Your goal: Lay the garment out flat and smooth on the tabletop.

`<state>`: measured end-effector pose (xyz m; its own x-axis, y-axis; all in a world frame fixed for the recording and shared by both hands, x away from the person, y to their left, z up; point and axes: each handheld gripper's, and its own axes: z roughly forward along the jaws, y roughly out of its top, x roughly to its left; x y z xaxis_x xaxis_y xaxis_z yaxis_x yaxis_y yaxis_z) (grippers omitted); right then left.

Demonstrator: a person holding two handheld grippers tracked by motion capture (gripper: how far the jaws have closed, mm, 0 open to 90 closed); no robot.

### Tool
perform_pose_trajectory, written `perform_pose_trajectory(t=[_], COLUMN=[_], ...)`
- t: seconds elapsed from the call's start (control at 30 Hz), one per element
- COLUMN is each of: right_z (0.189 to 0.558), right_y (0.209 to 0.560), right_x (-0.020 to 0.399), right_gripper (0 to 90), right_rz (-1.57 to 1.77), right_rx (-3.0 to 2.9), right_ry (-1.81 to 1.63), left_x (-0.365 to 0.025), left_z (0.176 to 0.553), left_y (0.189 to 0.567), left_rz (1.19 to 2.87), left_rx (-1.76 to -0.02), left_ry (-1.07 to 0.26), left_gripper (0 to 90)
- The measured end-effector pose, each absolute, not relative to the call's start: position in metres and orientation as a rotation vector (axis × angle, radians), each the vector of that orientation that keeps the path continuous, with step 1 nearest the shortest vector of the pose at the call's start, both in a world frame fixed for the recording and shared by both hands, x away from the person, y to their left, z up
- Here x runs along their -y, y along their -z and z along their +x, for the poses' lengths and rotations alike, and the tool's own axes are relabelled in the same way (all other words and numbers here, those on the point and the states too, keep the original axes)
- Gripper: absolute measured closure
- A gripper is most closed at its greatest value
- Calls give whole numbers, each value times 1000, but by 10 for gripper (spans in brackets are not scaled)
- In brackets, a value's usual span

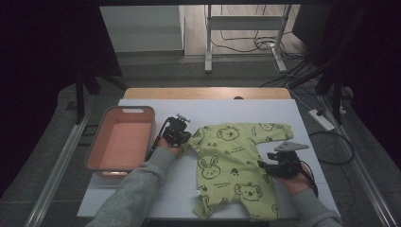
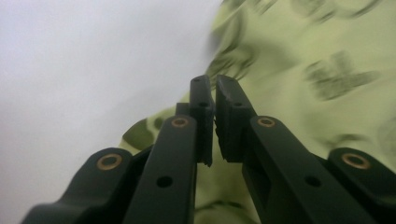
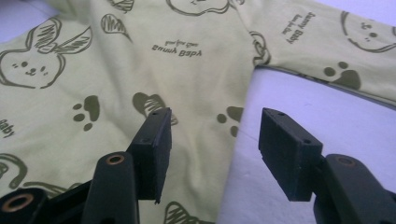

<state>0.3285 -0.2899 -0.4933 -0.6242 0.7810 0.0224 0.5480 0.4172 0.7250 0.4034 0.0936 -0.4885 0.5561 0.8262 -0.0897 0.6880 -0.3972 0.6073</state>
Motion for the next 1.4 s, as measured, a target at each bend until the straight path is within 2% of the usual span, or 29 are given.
perform_pose_trajectory(t=[0.07, 0.3, 0.43, 0.73, 1.03, 1.4], right_z=[331, 360, 388, 444, 497, 529], right_y=[492, 489, 491, 487, 496, 508], right_x=[292, 288, 283, 267, 259, 243], right_gripper=[446, 424, 412, 359, 313, 313], right_rz=[1157, 1174, 1209, 1212, 1220, 1180], right_rx=[-2354, -2348, -2357, -2388, -2426, -2522], right_ry=[-1030, -1007, -1030, -1041, -980, -932], left_x=[-94, -91, -87, -77, -74, -85], left_z=[399, 409, 420, 435, 438, 440], left_y=[481, 484, 490, 499, 505, 504], left_rz=[2170, 2130, 2157, 2185, 2189, 2151], left_rx=[-1179, -1184, -1166, -1153, -1156, -1173], left_ry=[-312, -285, -261, -196, -179, -164], left_gripper=[805, 532, 459, 362, 337, 324])
